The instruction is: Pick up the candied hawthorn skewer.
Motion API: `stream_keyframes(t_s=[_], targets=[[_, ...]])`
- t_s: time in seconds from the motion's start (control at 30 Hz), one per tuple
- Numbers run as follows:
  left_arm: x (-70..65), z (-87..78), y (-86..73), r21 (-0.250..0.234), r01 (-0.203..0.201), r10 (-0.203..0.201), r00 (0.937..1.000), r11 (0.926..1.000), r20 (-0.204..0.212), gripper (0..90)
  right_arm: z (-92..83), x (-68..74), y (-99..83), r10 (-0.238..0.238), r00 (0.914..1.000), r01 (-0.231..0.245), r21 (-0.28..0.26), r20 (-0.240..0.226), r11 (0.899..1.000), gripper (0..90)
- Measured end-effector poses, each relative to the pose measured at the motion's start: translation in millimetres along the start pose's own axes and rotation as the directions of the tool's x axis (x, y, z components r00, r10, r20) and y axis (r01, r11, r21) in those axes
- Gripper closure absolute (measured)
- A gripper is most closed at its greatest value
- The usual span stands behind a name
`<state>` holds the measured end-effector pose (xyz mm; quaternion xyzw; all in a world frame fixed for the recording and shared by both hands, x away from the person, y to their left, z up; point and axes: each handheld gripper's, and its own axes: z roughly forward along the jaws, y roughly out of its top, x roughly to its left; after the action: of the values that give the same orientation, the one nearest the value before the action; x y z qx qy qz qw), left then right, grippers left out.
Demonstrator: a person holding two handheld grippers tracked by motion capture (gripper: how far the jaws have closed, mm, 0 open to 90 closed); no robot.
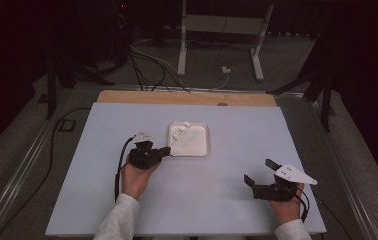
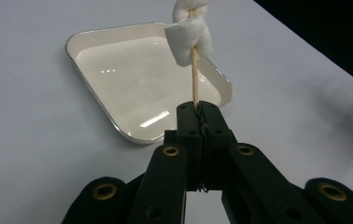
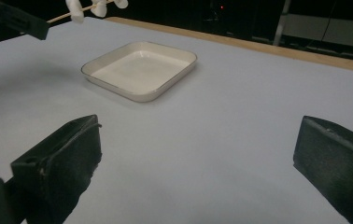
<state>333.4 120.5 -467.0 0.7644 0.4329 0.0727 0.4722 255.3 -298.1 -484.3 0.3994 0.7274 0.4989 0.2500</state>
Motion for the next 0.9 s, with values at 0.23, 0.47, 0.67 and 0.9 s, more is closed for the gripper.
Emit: stream_keyframes(t_s=[0.23, 0.47, 0.67, 0.9], targets=[[-2.4, -12.5, -4.9, -0.014, -0.007, 0.007, 1.0000, 0.9999, 0.002, 90.0, 3.2, 2.5, 15.7, 0.000, 0.9997, 0.000, -0.008, -0.023, 1.000, 1.3], [-1.4, -16.6, -13.5, -0.005, -0.035, 0.035, 0.9994, 0.9994, 0.009, 90.0, 17.2, -1.9, 32.6, 0.040, 0.9977, -0.041, -0.008, -0.054, 0.999, 1.4], [0.4, -21.4, -18.5, -0.019, -0.030, 0.030, 0.9994, 0.9994, 0.019, 90.0, 37.1, -7.8, 45.2, 0.085, 0.9923, -0.086, 0.002, -0.090, 0.996, 1.4], [2.7, -25.1, -20.3, -0.034, -0.020, 0.021, 0.9994, 0.9992, 0.027, 90.0, 57.6, -13.1, 63.0, 0.142, 0.9829, -0.142, 0.009, -0.118, 0.990, 1.4]])
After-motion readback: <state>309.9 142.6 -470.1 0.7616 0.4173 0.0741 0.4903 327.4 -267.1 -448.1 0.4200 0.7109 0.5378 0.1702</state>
